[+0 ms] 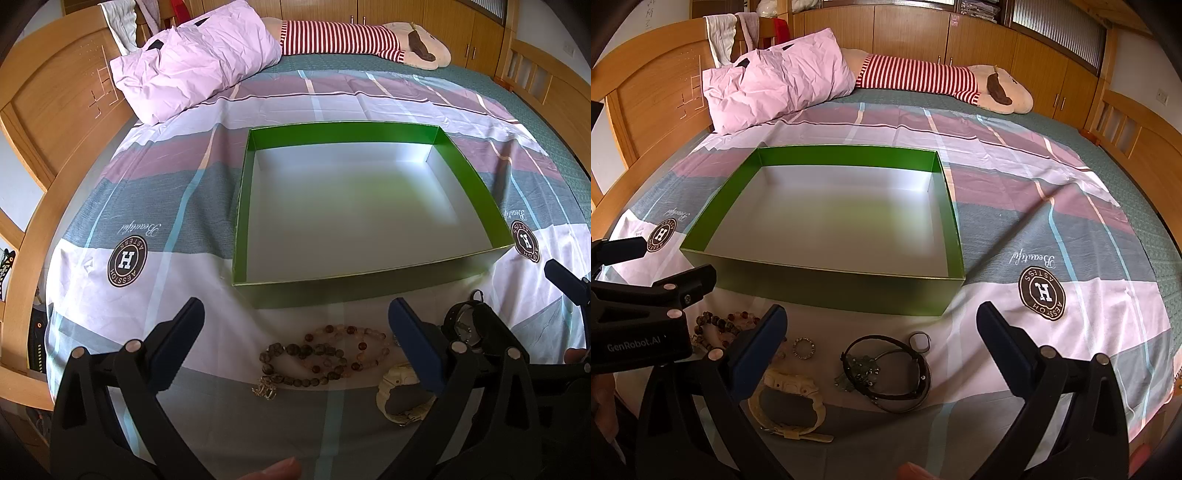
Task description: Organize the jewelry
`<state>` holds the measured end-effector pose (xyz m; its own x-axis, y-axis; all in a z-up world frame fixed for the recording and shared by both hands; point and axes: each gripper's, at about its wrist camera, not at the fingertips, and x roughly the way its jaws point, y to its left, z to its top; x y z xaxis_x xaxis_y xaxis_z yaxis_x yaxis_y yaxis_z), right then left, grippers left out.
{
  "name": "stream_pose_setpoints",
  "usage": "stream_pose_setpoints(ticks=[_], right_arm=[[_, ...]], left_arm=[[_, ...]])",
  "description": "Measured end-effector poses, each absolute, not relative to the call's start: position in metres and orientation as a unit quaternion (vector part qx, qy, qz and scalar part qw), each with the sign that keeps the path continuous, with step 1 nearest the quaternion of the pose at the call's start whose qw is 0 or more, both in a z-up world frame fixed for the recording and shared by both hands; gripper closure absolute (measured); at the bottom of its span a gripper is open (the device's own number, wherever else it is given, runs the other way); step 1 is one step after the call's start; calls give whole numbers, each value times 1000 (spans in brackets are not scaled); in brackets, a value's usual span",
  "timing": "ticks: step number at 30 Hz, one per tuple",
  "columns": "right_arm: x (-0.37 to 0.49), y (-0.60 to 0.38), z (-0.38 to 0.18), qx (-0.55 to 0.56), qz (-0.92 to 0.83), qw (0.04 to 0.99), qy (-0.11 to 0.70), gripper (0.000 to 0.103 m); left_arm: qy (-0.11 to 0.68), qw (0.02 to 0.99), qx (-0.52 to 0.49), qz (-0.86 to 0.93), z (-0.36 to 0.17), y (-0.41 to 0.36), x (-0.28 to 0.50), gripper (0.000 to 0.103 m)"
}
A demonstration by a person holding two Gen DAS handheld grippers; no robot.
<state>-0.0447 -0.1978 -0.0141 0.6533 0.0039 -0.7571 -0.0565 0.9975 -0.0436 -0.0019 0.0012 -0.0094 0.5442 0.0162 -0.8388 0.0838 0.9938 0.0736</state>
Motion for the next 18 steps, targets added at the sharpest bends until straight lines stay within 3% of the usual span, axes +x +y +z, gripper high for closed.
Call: stream_pose_setpoints(ticks=[18], right_arm=[[-44, -198, -14, -32, 17, 908, 417, 1]], left_arm=[[478, 877, 53, -18, -9, 0, 0, 2]])
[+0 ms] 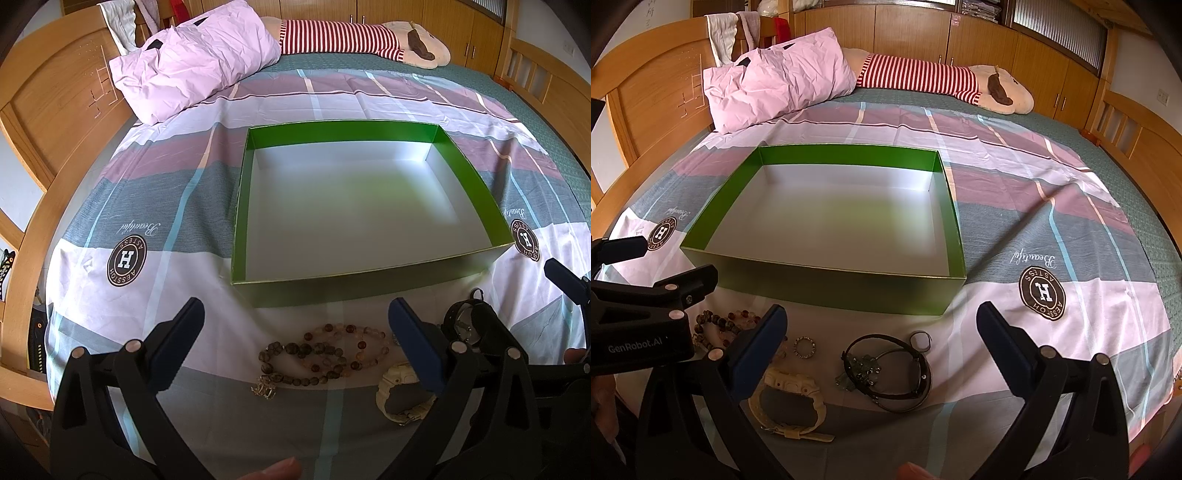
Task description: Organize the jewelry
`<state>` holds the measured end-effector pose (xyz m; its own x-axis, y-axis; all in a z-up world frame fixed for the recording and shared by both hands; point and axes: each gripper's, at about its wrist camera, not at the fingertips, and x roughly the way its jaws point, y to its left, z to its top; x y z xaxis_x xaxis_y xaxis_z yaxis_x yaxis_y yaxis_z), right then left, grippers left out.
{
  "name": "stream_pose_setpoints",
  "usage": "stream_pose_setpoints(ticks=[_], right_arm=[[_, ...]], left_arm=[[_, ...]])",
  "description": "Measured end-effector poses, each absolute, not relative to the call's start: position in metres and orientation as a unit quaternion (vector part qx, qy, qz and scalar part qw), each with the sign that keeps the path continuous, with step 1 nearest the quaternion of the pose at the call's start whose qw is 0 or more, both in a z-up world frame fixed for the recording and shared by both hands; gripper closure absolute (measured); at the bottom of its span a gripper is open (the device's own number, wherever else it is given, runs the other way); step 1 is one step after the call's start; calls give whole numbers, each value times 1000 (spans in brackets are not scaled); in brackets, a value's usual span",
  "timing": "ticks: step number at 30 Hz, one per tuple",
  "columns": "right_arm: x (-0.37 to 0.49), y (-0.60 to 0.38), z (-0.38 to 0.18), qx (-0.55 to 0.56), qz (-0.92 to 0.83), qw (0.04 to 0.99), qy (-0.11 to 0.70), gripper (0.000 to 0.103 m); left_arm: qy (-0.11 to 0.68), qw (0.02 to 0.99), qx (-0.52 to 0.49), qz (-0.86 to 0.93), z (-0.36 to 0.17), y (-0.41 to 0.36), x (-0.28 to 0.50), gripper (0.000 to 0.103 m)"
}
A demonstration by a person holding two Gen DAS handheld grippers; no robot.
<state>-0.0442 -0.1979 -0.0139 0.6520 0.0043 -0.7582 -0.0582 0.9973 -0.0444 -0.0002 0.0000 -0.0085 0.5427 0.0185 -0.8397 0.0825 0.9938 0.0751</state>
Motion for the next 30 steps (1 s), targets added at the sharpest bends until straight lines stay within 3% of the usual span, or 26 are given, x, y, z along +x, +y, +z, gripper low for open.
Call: stream_pose_setpoints(ticks=[25, 30], right_arm=[[-44, -197, -14, -36, 15, 908, 417, 1], [-40, -212, -3, -65, -48, 920, 383, 1]], left_arm=[[479, 876, 54, -17, -10, 0, -1, 2], [480, 876, 47, -12, -9, 15, 2, 2]])
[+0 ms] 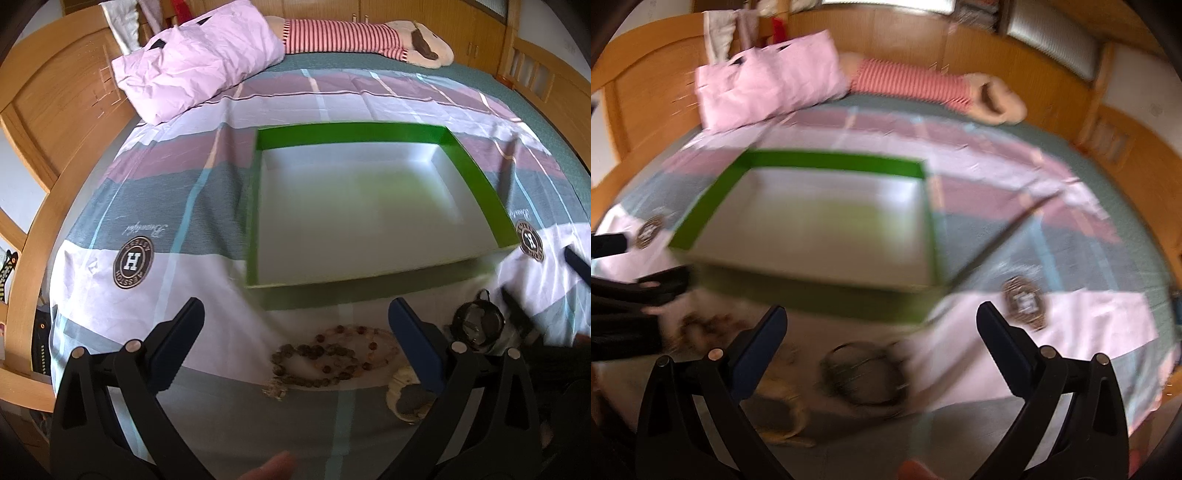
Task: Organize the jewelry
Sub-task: 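Grasp the white watch with the left tool while the right tool grasps the black watch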
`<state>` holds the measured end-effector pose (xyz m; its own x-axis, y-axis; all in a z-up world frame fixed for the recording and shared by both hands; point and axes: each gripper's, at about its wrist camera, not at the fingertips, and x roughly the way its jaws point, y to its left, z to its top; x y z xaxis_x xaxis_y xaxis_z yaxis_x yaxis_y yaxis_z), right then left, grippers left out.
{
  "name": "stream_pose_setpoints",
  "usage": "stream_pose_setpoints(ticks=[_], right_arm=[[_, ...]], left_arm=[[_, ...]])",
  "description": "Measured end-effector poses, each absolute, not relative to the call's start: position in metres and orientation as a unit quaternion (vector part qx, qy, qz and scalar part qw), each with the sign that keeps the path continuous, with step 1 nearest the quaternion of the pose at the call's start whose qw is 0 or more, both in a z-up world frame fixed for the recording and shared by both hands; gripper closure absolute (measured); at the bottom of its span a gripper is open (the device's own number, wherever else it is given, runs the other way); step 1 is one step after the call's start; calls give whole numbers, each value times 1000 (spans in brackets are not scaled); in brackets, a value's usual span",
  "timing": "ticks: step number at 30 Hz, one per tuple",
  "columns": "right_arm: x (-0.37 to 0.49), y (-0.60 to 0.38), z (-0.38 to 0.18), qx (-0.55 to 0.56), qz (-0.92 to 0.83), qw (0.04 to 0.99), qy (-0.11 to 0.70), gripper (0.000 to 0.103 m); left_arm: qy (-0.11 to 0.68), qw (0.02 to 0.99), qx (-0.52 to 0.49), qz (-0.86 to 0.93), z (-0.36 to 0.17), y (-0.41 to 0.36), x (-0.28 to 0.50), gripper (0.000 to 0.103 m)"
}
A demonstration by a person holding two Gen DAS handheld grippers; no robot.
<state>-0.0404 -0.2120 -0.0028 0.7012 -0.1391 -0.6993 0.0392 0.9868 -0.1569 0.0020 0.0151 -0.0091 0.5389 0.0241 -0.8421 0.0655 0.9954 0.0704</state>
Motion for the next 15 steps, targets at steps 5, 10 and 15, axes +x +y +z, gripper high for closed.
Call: stream_pose_setpoints(ticks=[5, 10, 15], right_arm=[[-27, -252, -7, 14, -22, 900, 435, 8], [-23, -247, -42, 29, 18, 854, 519, 65], [-22, -232, -73, 8, 19, 825, 565, 68]], left_arm=[[497, 867, -5, -27, -8, 48, 9, 2], [541, 836, -50, -72, -25, 60, 13, 16], [596, 800, 3, -69, -58, 38, 15, 37]])
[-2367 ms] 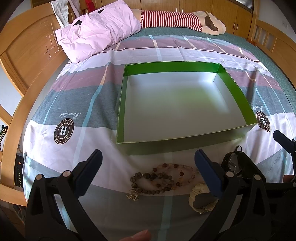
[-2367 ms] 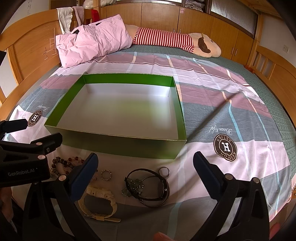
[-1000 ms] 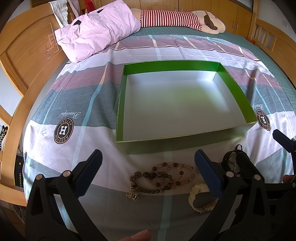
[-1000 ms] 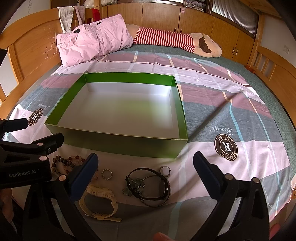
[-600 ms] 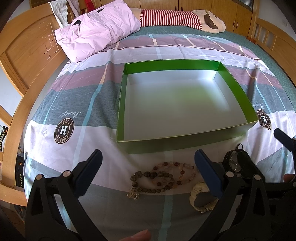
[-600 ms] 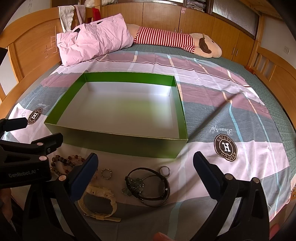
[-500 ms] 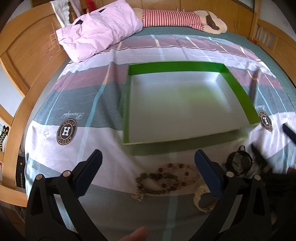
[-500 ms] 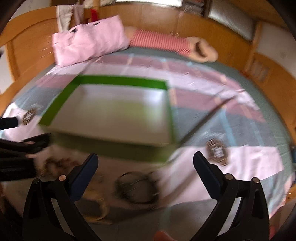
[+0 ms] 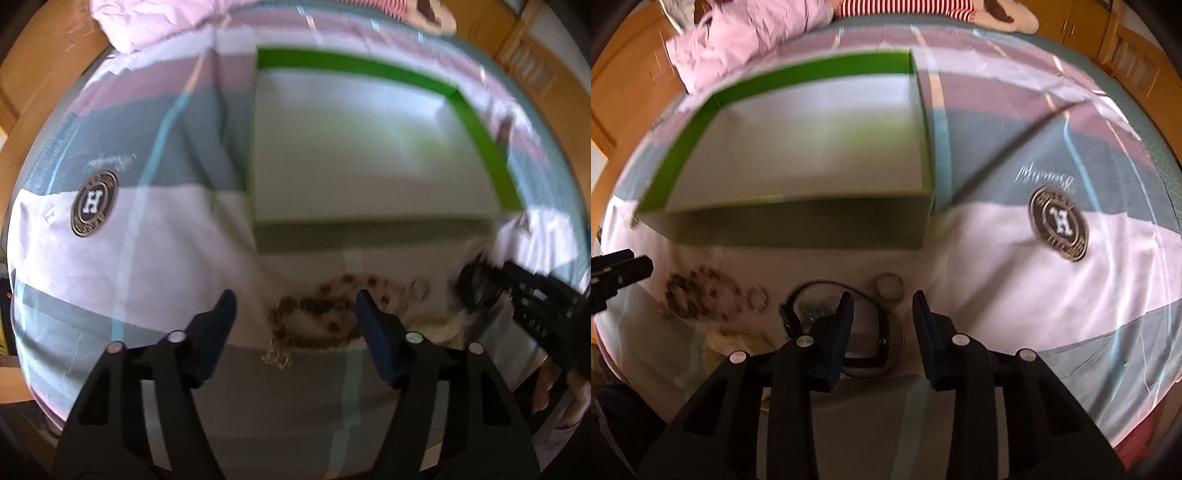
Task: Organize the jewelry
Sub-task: 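Grasp the white watch with the left tool while the right tool grasps the black watch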
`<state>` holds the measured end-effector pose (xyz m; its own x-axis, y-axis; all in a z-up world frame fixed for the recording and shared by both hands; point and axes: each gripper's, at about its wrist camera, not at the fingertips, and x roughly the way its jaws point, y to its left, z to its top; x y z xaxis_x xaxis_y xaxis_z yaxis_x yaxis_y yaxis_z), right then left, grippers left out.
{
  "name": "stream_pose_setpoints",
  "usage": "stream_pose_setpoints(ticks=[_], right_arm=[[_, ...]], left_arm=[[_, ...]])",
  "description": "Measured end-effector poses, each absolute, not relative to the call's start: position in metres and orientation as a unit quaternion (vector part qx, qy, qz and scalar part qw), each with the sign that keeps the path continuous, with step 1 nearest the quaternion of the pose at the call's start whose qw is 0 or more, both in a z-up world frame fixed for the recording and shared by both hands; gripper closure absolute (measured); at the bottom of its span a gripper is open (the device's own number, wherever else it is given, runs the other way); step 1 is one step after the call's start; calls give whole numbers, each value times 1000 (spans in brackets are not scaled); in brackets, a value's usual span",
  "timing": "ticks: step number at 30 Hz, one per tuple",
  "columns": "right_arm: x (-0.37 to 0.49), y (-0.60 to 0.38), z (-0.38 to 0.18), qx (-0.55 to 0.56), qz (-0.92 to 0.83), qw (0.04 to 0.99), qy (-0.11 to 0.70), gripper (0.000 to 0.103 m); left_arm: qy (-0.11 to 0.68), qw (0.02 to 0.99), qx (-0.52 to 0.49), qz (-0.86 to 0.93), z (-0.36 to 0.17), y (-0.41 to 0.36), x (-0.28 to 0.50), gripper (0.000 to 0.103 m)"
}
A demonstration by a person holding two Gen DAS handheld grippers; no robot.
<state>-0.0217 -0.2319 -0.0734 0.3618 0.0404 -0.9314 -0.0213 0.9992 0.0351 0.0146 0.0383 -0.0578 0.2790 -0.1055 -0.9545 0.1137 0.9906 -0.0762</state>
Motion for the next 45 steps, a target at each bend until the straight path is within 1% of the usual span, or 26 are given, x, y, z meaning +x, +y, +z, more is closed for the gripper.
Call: stream_pose_setpoints(ticks=[1, 3, 4, 6, 7, 8, 10, 11, 13, 14, 17, 18, 20, 22, 26, 28, 33, 35, 39, 40, 44, 45], right_arm=[[-22, -230, -78, 7, 19, 821, 570, 68], [-24, -227, -82, 4, 20, 820, 572, 77], [-26, -226, -81, 0, 21, 825, 565, 91], [-28, -226, -76, 17, 45, 829, 557, 93], [-29, -225, -73, 24, 53, 832, 552, 93], [-28, -221, -68, 26, 56, 835, 547, 93], [-29, -218, -60, 26, 61, 843, 534, 95], [-31, -218, -57, 31, 64, 846, 529, 95], [-31, -219, -53, 42, 68, 848, 523, 95], [-32, -220, -51, 47, 70, 850, 519, 95], [-30, -227, -45, 49, 63, 855, 513, 95], [-30, -227, -45, 45, 55, 856, 513, 95], [-26, -234, -50, 42, 46, 854, 516, 95], [-25, -235, -54, 43, 45, 850, 523, 95], [-25, -239, -61, 49, 40, 843, 534, 95], [-25, -240, -61, 51, 40, 842, 536, 95], [-25, -238, -61, 48, 43, 841, 538, 94], [-25, -237, -62, 46, 43, 841, 538, 94], [-25, -236, -64, 43, 43, 840, 540, 95], [-25, -235, -65, 41, 43, 839, 541, 95], [-26, -232, -66, 33, 41, 839, 541, 95], [-26, -231, -66, 31, 41, 840, 540, 95]], left_arm=[[604, 794, 10, -69, -62, 34, 14, 37], [616, 785, 18, -67, -71, 31, 14, 36], [622, 780, 19, -65, -74, 31, 14, 37], [630, 774, 16, -61, -80, 34, 16, 38], [635, 770, 11, -60, -84, 36, 17, 45], [638, 768, 6, -60, -87, 38, 17, 51], [650, 758, -9, -57, -97, 44, 19, 71], [653, 755, -13, -56, -100, 45, 19, 75], [660, 749, -23, -56, -108, 47, 20, 90], [659, 749, -33, -61, -109, 48, 19, 92], [639, 760, -59, -103, -99, 41, 15, 92], [635, 762, -58, -116, -95, 37, 13, 90], [627, 763, -44, -151, -87, 22, 4, 83], [627, 758, -32, -178, -86, 10, -2, 67], [636, 745, 12, -201, -88, -14, -11, 63], [636, 744, 20, -204, -90, -18, -13, 56], [646, 735, 15, -203, -94, -28, -8, 56], [645, 735, 18, -207, -95, -35, -10, 58], [655, 729, 33, -195, -104, -34, -12, 74], [657, 728, 41, -190, -108, -38, -12, 76], [646, 738, 63, -183, -113, -53, -13, 77], [644, 740, 63, -185, -113, -54, -13, 80]])
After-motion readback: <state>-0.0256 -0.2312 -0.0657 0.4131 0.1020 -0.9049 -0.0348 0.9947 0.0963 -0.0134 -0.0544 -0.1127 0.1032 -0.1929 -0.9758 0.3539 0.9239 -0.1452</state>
